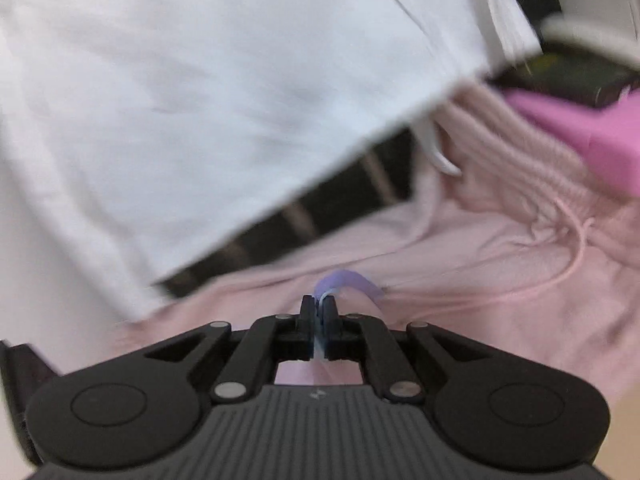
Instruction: Fold clothes
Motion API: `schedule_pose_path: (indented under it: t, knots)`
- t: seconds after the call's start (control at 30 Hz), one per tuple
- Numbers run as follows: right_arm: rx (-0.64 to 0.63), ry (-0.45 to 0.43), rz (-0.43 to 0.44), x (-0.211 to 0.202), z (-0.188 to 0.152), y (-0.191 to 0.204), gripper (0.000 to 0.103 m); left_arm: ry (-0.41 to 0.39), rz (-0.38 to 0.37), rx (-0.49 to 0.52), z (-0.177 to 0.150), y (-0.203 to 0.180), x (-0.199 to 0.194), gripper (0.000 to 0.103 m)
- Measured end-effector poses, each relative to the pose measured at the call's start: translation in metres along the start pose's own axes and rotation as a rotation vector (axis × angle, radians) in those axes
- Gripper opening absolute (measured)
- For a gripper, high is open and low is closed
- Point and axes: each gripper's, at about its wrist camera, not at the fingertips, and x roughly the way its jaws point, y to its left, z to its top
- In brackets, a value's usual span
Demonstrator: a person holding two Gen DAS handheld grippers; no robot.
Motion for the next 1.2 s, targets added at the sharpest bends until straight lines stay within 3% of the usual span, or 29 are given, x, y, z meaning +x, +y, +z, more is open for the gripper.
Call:
schedule_pose_path:
  t: [0.2, 0.3, 0.37, 0.43, 0.5, 0.57, 0.6, 0.67, 0.7, 0.73, 0.77, 0.8, 0.87, 0.9, 1.0, 1.03, 1.07, 1.1, 1.13, 1.17, 1.2]
  knots:
    - [-0.112, -0.069, 0.224, -0.19, -0.019, 0.107, 0.003, -0.134, -0.102, 0.087, -0.013, -0.071, -0.222, 0.003]
    - [-0.106, -0.054, 0.266, -0.243, -0.052, 0.141, 0.003, -0.078, -0.154, -0.001, -0.05, -0.064, -0.302, 0.003]
    - [-0.071, -0.014, 0.307, -0.261, -0.078, 0.154, 0.003, -0.111, -0.128, -0.003, -0.086, -0.044, -0.339, 0.003]
    - [-0.078, 0.018, 0.292, -0.262, -0.113, 0.166, 0.003, -0.127, -0.069, -0.007, -0.115, -0.025, -0.351, 0.004]
    - [-0.093, 0.064, 0.242, -0.251, -0.149, 0.175, 0.003, -0.048, 0.032, 0.013, -0.139, 0.001, -0.319, 0.004]
    - [-0.094, 0.155, 0.138, -0.219, -0.187, 0.176, 0.005, 0.032, 0.148, 0.065, -0.163, 0.028, -0.285, 0.018]
    - [-0.112, 0.199, 0.08, -0.207, -0.205, 0.176, 0.007, 0.081, 0.254, 0.08, -0.181, 0.046, -0.274, 0.022]
    - [-0.166, 0.247, -0.015, -0.199, -0.237, 0.172, 0.007, 0.147, 0.355, 0.013, -0.219, 0.081, -0.29, 0.027]
    - [-0.176, 0.207, 0.005, -0.214, -0.247, 0.168, 0.012, 0.121, 0.296, -0.032, -0.233, 0.094, -0.312, 0.034]
    - [-0.188, 0.158, 0.043, -0.233, -0.257, 0.164, 0.021, 0.069, 0.228, -0.07, -0.245, 0.103, -0.335, 0.059]
    - [-0.199, 0.124, 0.069, -0.248, -0.264, 0.158, 0.058, 0.006, 0.183, -0.083, -0.26, 0.108, -0.36, 0.08]
    - [-0.209, 0.103, 0.076, -0.26, -0.272, 0.151, 0.084, -0.057, 0.139, -0.094, -0.276, 0.112, -0.386, 0.084]
    - [-0.216, 0.123, 0.073, -0.269, -0.287, 0.143, 0.08, -0.113, 0.12, -0.063, -0.3, 0.109, -0.415, 0.085]
    - [-0.211, 0.159, 0.078, -0.268, -0.294, 0.141, 0.08, -0.102, 0.115, -0.055, -0.305, 0.108, -0.414, 0.085]
    - [-0.271, 0.22, 0.088, -0.248, -0.31, 0.155, 0.078, -0.056, 0.119, -0.041, -0.312, 0.105, -0.398, 0.08]
    - [-0.307, 0.233, 0.084, -0.24, -0.315, 0.162, 0.076, -0.034, 0.132, -0.042, -0.31, 0.104, -0.386, 0.071]
    - [-0.347, 0.243, 0.07, -0.231, -0.32, 0.17, 0.068, -0.015, 0.169, -0.008, -0.313, 0.1, -0.379, 0.052]
    - [-0.391, 0.254, 0.04, -0.223, -0.327, 0.177, 0.053, 0.004, 0.208, 0.028, -0.317, 0.096, -0.372, 0.039]
    - [-0.435, 0.269, 0.008, -0.215, -0.335, 0.183, 0.045, 0.023, 0.247, 0.065, -0.321, 0.092, -0.365, 0.011]
    - [-0.472, 0.28, -0.018, -0.21, -0.343, 0.187, 0.034, 0.042, 0.286, 0.101, -0.324, 0.088, -0.358, 0.0]
    - [-0.502, 0.275, -0.04, -0.208, -0.349, 0.191, 0.021, 0.04, 0.281, 0.121, -0.33, 0.086, -0.36, 0.0]
